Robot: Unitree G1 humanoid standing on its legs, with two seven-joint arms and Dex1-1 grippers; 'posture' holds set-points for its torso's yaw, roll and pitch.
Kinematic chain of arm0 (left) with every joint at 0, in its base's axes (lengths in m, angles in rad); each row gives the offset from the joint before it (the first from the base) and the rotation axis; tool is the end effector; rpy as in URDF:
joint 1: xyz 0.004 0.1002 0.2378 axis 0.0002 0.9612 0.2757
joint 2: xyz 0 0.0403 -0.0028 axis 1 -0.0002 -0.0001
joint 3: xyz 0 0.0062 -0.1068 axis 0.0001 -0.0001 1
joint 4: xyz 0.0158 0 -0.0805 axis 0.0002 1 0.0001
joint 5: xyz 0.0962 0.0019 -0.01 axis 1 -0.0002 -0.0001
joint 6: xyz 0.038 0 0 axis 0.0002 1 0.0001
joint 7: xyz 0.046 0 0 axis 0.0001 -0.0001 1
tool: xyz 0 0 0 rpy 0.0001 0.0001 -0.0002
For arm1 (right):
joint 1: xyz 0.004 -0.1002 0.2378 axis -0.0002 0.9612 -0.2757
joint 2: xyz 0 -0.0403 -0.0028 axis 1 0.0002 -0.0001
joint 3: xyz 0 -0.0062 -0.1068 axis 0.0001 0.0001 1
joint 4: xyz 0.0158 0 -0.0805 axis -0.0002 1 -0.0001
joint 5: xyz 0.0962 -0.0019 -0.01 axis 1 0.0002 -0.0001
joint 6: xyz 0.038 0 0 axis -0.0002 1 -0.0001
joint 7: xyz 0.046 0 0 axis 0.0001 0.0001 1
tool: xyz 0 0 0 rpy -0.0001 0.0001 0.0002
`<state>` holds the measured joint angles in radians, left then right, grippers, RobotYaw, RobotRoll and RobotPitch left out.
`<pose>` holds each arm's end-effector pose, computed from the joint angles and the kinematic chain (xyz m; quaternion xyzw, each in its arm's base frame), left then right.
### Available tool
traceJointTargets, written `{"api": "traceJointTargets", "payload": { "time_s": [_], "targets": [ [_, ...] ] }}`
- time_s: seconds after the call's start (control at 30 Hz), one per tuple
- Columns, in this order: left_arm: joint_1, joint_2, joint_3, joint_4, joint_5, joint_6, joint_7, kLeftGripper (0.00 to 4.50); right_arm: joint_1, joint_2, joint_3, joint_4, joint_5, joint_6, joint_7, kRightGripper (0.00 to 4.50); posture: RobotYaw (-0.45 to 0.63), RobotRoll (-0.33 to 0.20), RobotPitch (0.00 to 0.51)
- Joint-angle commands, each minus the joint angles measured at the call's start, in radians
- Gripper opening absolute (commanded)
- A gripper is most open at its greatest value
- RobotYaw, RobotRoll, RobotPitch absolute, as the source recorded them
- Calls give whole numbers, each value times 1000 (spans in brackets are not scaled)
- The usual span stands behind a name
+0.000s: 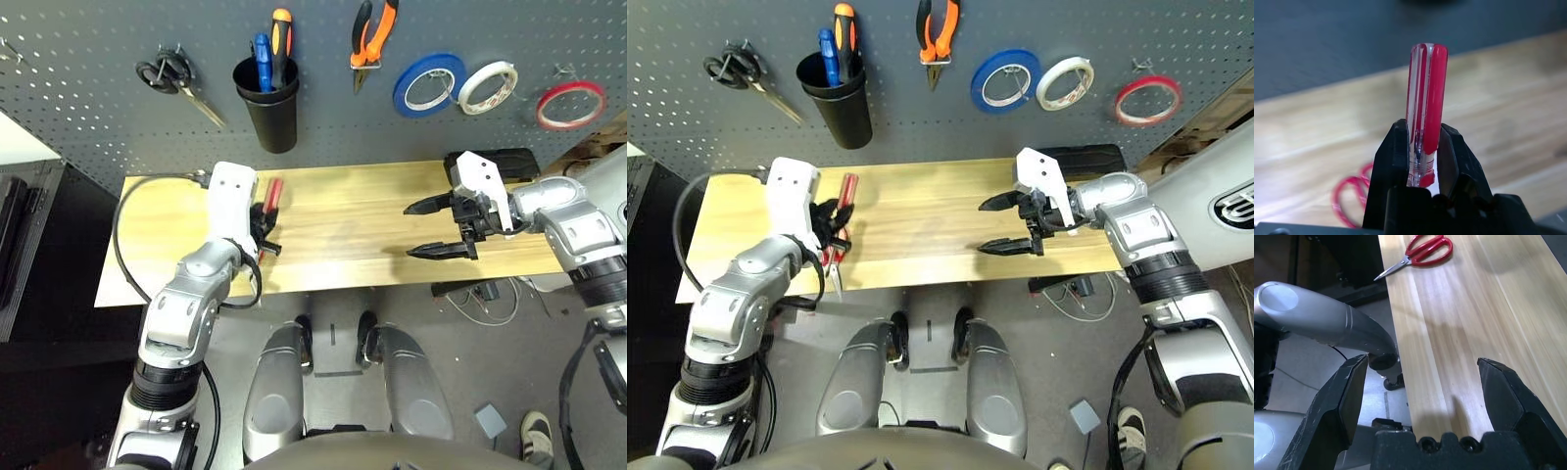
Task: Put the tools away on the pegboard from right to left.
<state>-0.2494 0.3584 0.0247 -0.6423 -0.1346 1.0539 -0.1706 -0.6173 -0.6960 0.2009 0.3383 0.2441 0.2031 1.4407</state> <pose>0.2059 0.1808 0.1578 0.1266 0.0961 -0.1036 0.9818 0.3017 -0.2458 0.1576 -0.1945 0.1512 0.6375 0.7300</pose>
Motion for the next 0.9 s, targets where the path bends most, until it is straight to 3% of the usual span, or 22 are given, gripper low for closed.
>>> {"api": "traceJointTargets", "payload": {
  "time_s": [0.03, 0.33, 0.57, 0.9],
  "targets": [
    [1, 5, 17, -80, -10, 1, -7, 848, -6, 0, -36, 28, 17, -32, 16, 4500, 74, 0, 249],
    [-18, 55, 116, -90, 27, -127, 4, 847, -55, 79, -162, 44, 115, -64, -34, 4500, 80, 0, 236],
    [-82, 23, 155, -103, 13, -279, 17, 847, -62, 128, -241, 32, 155, -159, -83, 4500, 78, 0, 234],
    [-293, -24, 168, -109, -8, -272, 63, 847, -82, 133, -282, 15, 188, -162, -135, 4500, 61, 0, 226]
  ]
}}
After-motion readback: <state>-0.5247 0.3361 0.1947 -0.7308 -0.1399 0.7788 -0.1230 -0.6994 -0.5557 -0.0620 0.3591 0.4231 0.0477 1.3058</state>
